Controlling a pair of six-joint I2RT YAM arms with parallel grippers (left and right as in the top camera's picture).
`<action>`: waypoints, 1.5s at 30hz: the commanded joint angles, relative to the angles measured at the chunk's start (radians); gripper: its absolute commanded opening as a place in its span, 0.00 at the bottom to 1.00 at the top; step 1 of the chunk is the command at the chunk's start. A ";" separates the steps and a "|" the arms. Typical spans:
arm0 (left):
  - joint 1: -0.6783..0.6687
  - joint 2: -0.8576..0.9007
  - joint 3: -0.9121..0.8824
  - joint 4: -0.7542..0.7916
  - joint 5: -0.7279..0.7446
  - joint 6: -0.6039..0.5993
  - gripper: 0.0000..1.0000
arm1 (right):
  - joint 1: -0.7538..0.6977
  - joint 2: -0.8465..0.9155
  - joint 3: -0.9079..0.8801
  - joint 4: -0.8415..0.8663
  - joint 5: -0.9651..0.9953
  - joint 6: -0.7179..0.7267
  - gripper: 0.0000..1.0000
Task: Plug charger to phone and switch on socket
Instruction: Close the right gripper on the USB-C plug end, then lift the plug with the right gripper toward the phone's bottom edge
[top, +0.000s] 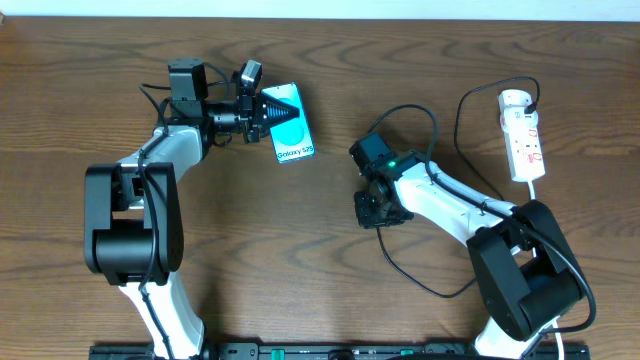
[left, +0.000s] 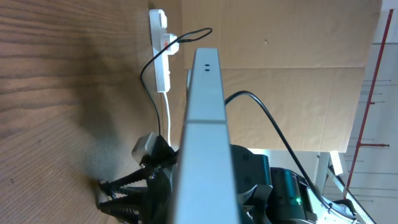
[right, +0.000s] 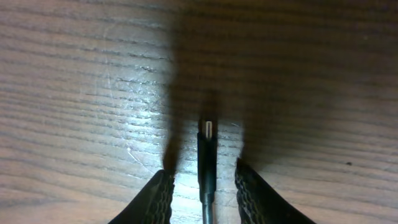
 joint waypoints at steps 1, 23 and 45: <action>-0.003 -0.001 0.000 0.006 0.035 0.022 0.07 | 0.004 0.040 -0.007 0.003 0.009 0.009 0.32; -0.003 -0.001 0.000 0.006 0.035 0.022 0.07 | 0.002 0.041 -0.007 0.006 -0.008 0.012 0.13; -0.002 -0.001 0.000 0.007 0.035 0.021 0.07 | -0.007 0.019 0.059 -0.038 -0.042 0.006 0.01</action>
